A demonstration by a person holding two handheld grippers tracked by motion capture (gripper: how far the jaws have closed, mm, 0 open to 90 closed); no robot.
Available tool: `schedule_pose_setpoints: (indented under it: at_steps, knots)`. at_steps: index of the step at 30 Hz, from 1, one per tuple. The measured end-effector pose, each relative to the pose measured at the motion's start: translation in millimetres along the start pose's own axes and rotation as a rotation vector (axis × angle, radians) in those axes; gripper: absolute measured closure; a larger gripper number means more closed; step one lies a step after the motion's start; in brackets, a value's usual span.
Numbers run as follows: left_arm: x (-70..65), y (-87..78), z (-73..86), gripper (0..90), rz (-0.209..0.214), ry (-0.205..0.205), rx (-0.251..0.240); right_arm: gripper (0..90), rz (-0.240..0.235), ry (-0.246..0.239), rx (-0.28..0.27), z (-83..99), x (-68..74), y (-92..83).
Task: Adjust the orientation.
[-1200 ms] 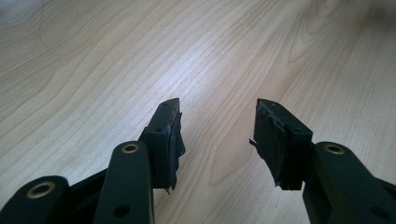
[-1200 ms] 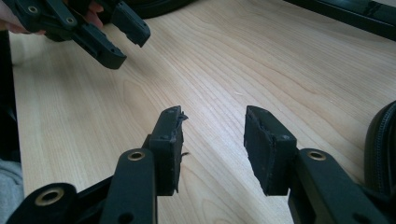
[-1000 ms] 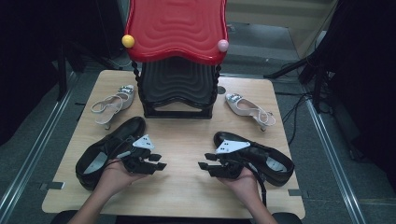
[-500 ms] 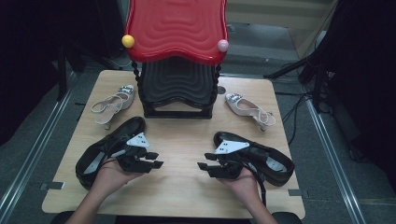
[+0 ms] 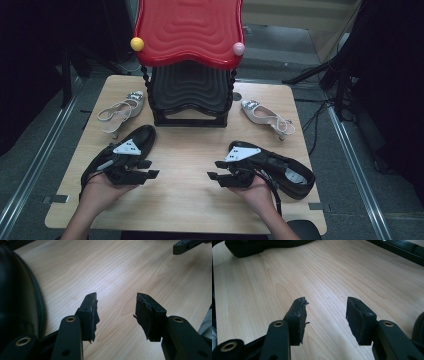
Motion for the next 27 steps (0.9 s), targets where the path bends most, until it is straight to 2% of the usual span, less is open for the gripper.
schedule_pose_setpoints:
  at_steps: [4, 6, 11, 17, 19, 23, 27]
  knots:
    - [4.2, -8.6, 3.0, 52.6, -0.020, -0.013, -0.012, 51.6, -0.006, 0.005, 0.003, -1.5, -0.1, 1.8]
    - [9.1, -17.4, 6.9, 52.5, -0.033, -0.041, -0.022, 51.3, -0.008, 0.000, 0.006, -2.6, 0.0, 3.7]
    - [15.0, -27.9, 12.9, 52.5, -0.067, -0.057, -0.015, 51.3, -0.013, 0.001, 0.015, -4.4, 0.3, 6.8]
    - [22.9, -44.6, 22.6, 52.7, -0.089, -0.105, -0.011, 51.0, -0.017, -0.002, 0.015, -5.8, 0.2, 9.2]
    - [27.8, -55.2, 26.8, 52.8, -0.108, -0.128, -0.019, 50.9, -0.019, -0.006, 0.015, -6.7, 0.5, 10.5]
    - [32.7, -65.4, 30.3, 52.8, -0.124, -0.151, -0.032, 50.8, -0.022, -0.008, 0.018, -7.1, 1.0, 12.5]
    - [39.2, -72.2, 37.9, 53.0, -0.150, -0.176, 0.001, 50.7, -0.018, -0.007, 0.021, -7.1, 0.9, 13.1]
Point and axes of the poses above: each handheld gripper's, and its own axes: y roughly forward along the jaws, z roughly out of its underside, x roughly to its left, the point moved 8 cm from there along y, roughly forward along the jaws, and after that the axes turned 8 degrees about y, right-handed, at the moved point
